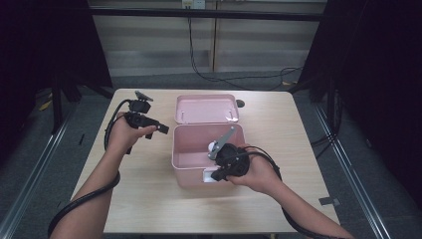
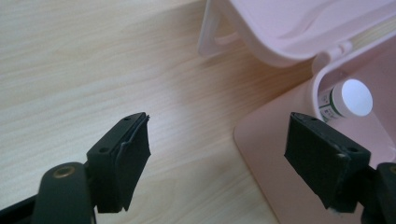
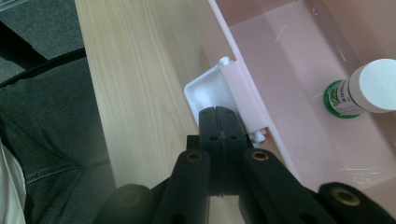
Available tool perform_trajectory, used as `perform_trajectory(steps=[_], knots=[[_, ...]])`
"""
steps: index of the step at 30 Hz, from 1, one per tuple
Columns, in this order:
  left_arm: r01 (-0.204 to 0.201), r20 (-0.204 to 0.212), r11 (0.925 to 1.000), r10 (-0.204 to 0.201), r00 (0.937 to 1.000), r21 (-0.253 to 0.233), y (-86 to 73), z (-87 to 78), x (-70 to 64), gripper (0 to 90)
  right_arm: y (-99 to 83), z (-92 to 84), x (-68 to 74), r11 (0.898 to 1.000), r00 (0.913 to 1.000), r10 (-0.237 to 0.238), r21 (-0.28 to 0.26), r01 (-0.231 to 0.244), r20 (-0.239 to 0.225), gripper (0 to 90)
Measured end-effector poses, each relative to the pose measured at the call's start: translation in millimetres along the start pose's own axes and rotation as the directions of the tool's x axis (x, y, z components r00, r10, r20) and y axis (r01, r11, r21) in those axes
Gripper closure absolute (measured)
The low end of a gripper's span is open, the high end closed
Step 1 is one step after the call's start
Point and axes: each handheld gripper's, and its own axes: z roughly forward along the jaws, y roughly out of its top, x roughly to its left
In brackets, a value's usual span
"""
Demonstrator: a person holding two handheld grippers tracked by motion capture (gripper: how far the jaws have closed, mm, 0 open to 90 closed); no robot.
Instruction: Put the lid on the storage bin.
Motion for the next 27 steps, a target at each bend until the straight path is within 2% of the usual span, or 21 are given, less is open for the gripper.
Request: perform_trajectory(steps=[9,13,14,16,18,21,24,25,27], knots=[[0.020,-0.002,0.9997,-0.020,0.9998,-0.015,21.3,3.7,-7.4,26.9,-0.8,0.0,-1.4,1.000,1.0000,0.006,-0.007,-0.006,-0.005,90.0],[0.002,-0.018,1.0000,-0.002,0.9998,-0.008,27.9,5.7,-10.4,30.1,-0.7,0.2,-1.4,1.000,0.9999,0.011,-0.008,-0.011,-0.006,90.0],[-0.019,-0.029,0.9998,0.019,0.9994,-0.008,29.8,6.5,-10.0,30.1,-0.8,0.2,-1.3,1.000,0.9999,0.013,-0.008,-0.013,-0.006,90.0],[-0.030,-0.045,0.9994,0.030,0.9986,-0.014,32.6,7.4,-10.5,30.1,-1.2,0.2,-1.3,1.000,0.9999,0.010,-0.010,-0.010,-0.005,90.0],[-0.020,-0.040,0.9996,0.019,0.9990,-0.018,35.0,8.5,-11.0,30.1,-1.3,0.2,-1.3,1.000,1.0000,0.007,-0.011,-0.007,-0.005,90.0],[-0.026,-0.044,0.9993,0.025,0.9987,-0.027,38.5,10.6,-10.6,30.1,-1.2,0.2,-1.7,1.000,0.9999,0.008,-0.011,-0.008,-0.007,90.0],[0.005,-0.028,0.9997,-0.006,0.9996,-0.025,41.6,13.4,-11.4,31.6,-1.9,0.2,-2.3,1.000,0.9999,0.006,-0.016,-0.007,-0.011,90.0],[-0.004,-0.033,0.9997,0.003,0.9995,-0.023,42.6,13.9,-10.9,31.8,-2.3,0.1,-2.7,1.000,0.9999,0.007,-0.019,-0.008,-0.013,90.0],[0.012,-0.026,0.9997,-0.012,0.9996,-0.023,45.0,15.8,-11.2,32.4,-2.9,0.3,-2.8,1.000,0.9997,0.019,-0.025,-0.020,-0.015,90.0]])
